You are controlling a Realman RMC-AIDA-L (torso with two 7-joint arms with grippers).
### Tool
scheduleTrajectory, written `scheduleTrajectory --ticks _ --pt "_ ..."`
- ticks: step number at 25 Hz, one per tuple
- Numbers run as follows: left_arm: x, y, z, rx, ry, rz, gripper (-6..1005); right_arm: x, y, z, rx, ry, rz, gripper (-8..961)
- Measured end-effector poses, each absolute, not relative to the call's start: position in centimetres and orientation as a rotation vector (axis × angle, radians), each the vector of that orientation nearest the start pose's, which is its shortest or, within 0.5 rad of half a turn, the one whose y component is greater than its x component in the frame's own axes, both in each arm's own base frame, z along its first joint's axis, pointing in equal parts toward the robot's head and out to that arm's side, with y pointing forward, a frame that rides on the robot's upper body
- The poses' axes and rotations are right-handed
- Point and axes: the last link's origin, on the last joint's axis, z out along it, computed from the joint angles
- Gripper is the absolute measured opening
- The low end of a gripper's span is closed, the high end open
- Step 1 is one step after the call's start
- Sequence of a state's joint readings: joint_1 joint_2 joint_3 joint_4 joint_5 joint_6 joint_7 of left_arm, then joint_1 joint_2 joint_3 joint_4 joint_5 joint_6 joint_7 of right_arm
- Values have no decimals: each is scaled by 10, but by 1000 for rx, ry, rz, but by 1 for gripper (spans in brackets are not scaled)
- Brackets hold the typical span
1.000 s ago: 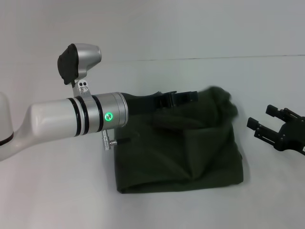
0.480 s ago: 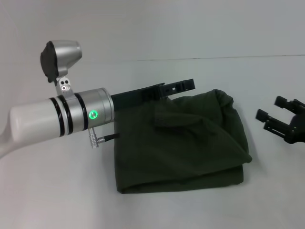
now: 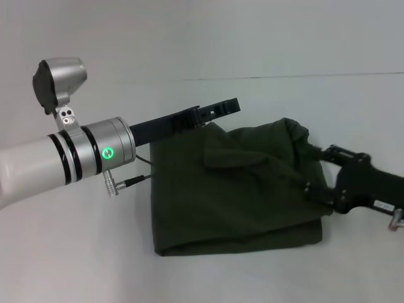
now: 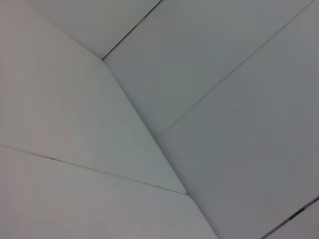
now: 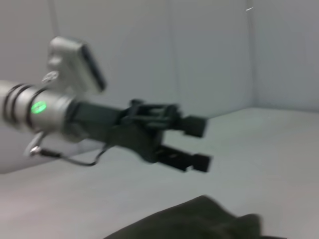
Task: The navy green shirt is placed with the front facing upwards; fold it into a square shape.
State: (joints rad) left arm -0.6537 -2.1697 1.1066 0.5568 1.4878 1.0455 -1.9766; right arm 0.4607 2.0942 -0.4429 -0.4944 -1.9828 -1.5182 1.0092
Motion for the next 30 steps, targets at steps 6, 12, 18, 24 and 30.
scheduleTrajectory --ticks 6,12,18,24,30 --pt "-184 389 -69 -2312 -1464 -1022 912 297 313 -19 -2549 470 693 753" --pt "-183 387 -69 -2322 -1465 -1027 912 314 315 -27 -2506 536 577 751" --pt "-183 387 -69 -2325 -1466 -1031 911 332 310 -34 -2469 604 474 749" --pt "-182 386 -69 -2334 -1464 -1036 911 346 303 -33 -2389 656 466 747" --pt "-182 387 -67 -2329 -1461 -1040 910 343 300 -28 -2342 657 558 745"
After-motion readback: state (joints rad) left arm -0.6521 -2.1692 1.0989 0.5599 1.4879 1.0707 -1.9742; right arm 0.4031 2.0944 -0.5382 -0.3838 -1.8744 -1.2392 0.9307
